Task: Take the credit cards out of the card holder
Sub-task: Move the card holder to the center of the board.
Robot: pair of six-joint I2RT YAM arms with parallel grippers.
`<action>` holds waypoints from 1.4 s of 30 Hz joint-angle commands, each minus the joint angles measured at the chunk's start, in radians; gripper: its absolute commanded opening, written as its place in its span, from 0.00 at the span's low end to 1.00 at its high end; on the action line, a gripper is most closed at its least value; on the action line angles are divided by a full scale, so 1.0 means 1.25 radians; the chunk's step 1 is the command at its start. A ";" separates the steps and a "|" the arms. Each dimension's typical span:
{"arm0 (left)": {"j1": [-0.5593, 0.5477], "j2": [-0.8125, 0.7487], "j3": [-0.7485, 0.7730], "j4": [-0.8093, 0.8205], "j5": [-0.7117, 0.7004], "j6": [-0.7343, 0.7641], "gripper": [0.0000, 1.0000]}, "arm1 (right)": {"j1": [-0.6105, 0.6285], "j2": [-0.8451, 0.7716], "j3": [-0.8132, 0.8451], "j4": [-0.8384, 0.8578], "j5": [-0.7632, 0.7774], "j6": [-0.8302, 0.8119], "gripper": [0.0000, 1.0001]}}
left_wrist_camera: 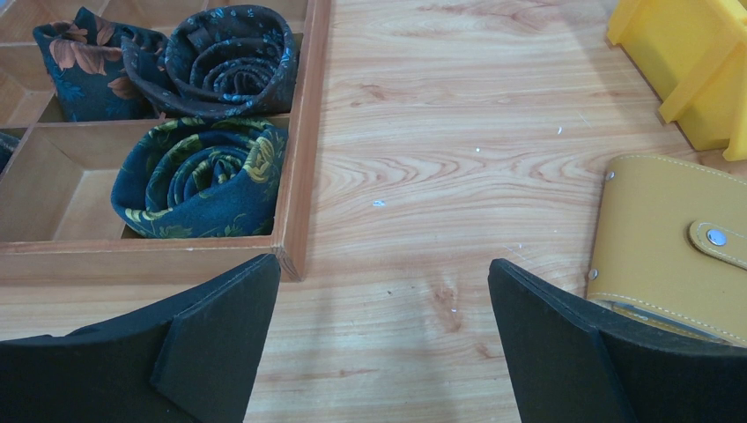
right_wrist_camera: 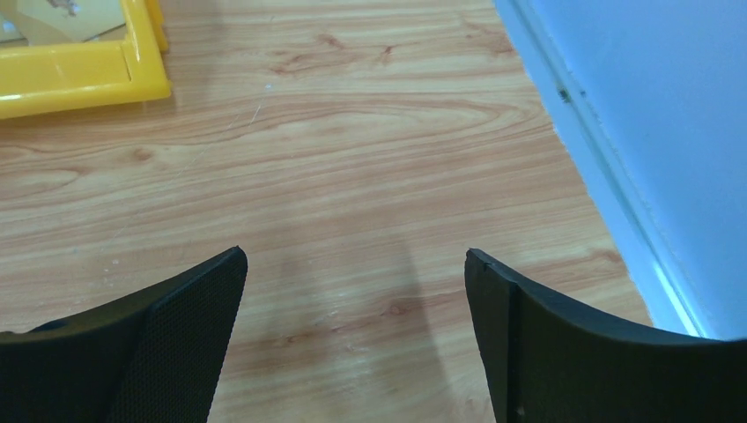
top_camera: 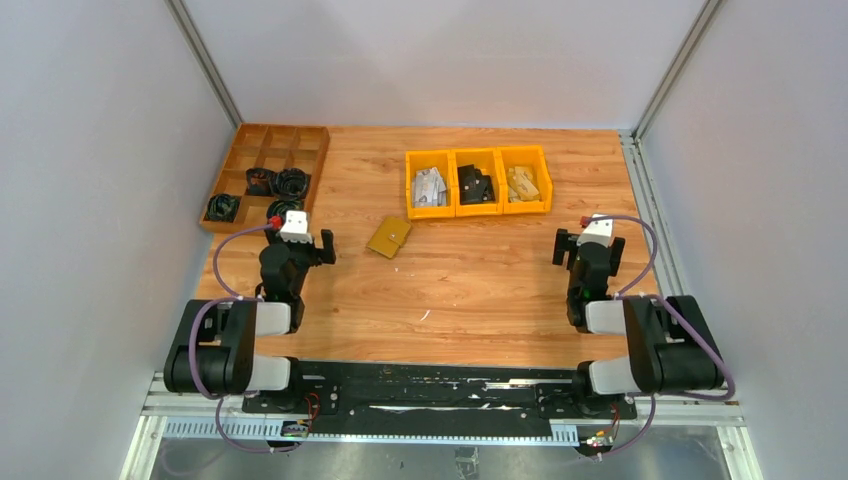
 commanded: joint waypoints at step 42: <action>0.173 -0.083 0.777 -1.484 0.234 0.171 0.96 | 0.685 0.669 1.302 -1.131 0.189 0.599 1.00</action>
